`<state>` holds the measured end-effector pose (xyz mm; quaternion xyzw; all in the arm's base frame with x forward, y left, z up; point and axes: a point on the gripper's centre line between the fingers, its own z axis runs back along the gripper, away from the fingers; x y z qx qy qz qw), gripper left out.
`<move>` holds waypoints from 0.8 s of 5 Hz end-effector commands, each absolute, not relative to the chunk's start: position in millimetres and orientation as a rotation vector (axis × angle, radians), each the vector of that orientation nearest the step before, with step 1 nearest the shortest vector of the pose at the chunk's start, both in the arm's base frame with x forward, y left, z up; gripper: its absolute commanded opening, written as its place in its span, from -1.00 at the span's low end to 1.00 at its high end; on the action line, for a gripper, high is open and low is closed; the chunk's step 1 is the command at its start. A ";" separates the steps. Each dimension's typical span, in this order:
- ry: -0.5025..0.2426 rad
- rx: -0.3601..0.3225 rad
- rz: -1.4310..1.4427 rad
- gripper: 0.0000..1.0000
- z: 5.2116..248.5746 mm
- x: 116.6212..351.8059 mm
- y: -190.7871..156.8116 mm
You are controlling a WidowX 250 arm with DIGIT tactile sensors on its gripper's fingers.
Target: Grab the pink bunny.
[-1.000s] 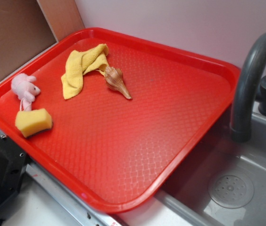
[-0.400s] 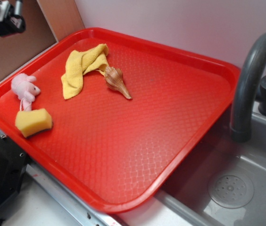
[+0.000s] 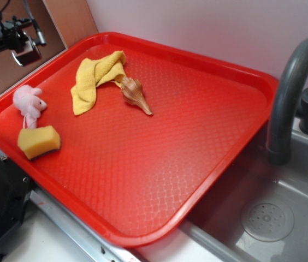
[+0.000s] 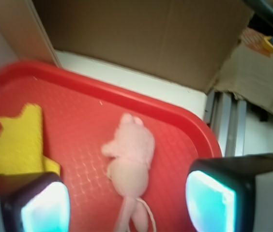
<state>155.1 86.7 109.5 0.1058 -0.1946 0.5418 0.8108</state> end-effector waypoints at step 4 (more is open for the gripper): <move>-0.394 0.316 1.046 -1.00 22.1 152.5 121.4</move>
